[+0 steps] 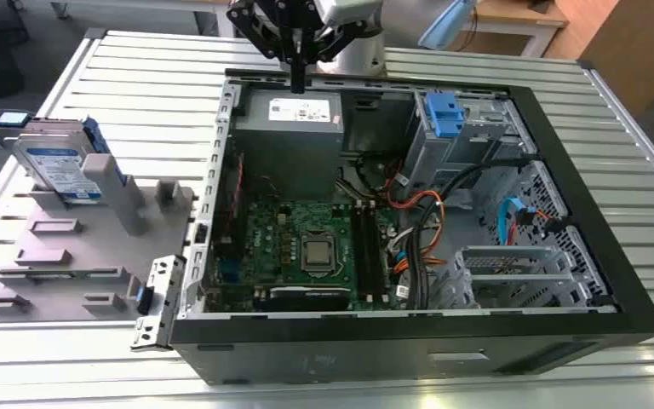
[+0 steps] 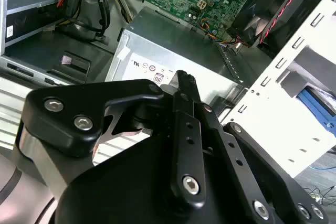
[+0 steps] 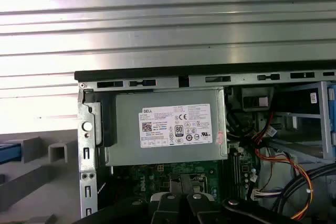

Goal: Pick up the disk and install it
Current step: 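Reach for the disk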

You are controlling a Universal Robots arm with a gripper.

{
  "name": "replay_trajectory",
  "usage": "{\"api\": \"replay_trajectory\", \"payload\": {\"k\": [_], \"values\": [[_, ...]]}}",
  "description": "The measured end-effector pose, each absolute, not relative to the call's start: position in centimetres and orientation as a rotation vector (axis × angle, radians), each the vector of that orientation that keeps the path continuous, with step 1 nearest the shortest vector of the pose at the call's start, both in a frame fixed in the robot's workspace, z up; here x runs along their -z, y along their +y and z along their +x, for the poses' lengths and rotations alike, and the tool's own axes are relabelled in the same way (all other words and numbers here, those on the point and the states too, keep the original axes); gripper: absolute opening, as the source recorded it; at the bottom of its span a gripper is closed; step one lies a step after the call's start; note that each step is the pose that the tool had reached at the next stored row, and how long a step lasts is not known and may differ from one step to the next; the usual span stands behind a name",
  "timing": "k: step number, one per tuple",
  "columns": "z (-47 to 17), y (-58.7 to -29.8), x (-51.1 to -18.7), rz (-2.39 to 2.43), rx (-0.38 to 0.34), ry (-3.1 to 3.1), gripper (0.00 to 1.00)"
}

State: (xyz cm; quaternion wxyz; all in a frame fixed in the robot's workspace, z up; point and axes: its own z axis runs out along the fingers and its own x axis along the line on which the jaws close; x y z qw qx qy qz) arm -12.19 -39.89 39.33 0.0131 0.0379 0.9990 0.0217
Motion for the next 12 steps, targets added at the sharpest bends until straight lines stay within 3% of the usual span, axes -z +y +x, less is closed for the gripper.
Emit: {"api": "replay_trajectory", "payload": {"k": [12], "values": [[-12.35,-39.89,-39.33,0.118,-0.068,3.112,0.11]]}}
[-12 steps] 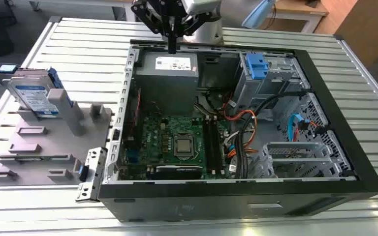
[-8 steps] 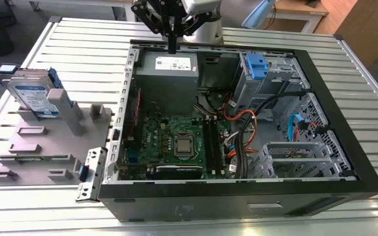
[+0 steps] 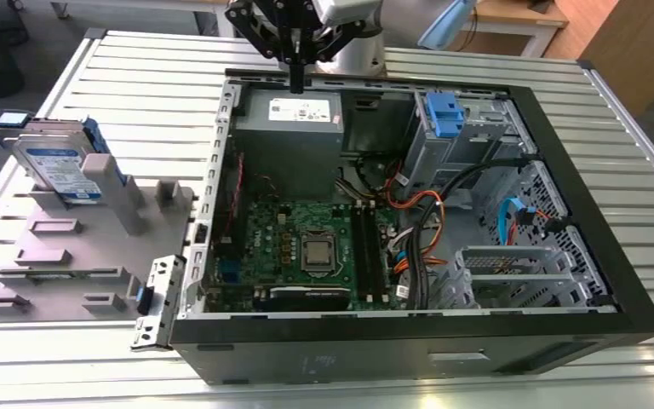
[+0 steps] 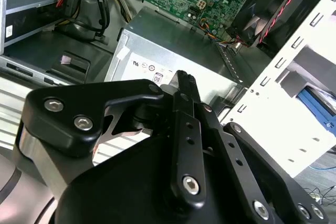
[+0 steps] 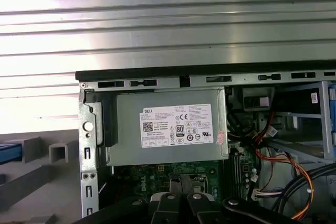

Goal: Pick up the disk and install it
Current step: 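Reach for the disk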

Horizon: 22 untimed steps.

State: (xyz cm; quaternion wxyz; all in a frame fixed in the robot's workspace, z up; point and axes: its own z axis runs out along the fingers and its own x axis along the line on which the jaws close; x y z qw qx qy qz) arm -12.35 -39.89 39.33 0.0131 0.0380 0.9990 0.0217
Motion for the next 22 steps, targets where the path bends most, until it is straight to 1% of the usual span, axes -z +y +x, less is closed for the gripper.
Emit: {"api": "replay_trajectory", "payload": {"k": [22], "values": [[-13.7,-39.9,-39.3,0.118,-0.068,3.112,0.11]]}}
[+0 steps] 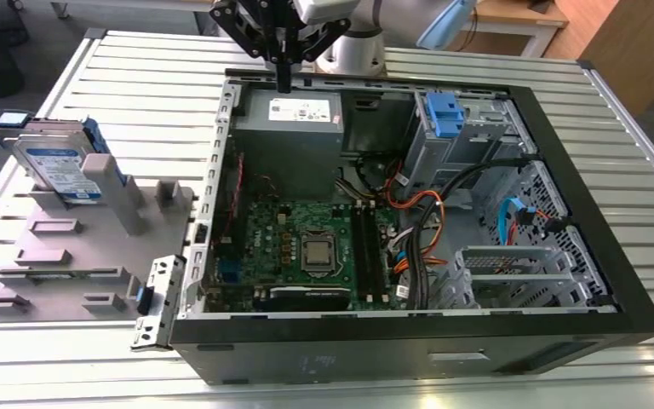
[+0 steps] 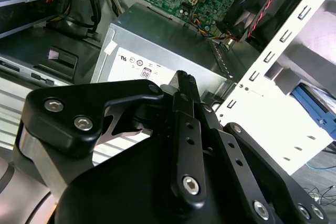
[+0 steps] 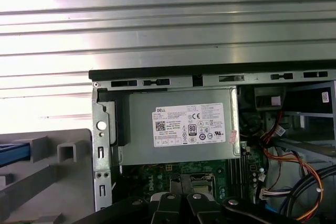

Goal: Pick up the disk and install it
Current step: 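Reach for the disk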

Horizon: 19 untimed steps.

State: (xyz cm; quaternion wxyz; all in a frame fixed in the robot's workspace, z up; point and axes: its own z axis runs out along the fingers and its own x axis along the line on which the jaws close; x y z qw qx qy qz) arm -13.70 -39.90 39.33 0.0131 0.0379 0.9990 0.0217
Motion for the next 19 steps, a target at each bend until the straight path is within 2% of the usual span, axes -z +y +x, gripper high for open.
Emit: {"api": "replay_trajectory", "payload": {"k": [19], "values": [[-14.45,-39.89,-39.32,0.118,-0.068,3.112,0.11]]}}
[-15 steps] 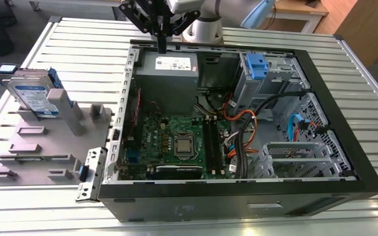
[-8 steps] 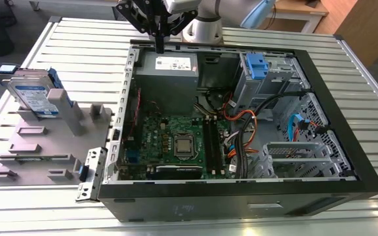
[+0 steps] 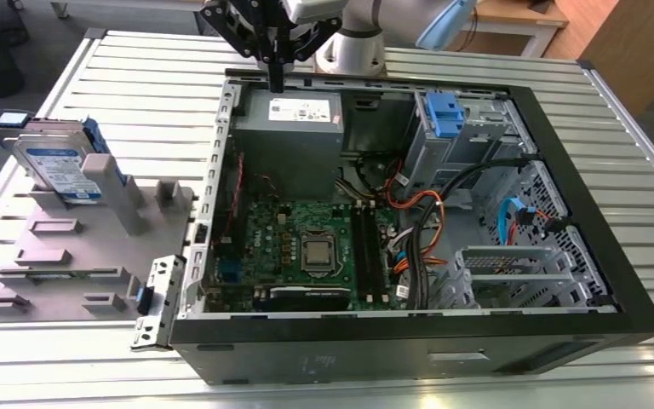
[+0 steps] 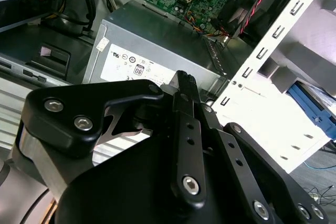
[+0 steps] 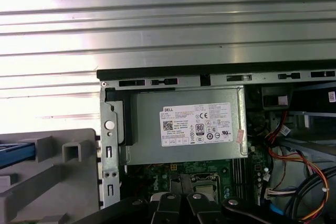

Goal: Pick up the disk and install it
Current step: 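Reach for the disk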

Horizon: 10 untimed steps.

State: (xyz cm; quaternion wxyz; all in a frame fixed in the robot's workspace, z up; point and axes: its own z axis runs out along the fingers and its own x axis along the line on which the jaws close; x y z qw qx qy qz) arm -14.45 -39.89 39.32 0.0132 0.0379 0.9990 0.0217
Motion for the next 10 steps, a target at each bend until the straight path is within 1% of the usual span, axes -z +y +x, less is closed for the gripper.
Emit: {"api": "replay_trajectory", "payload": {"k": [10], "values": [[-15.19,-39.89,-39.31,0.118,-0.068,3.112,0.11]]}}
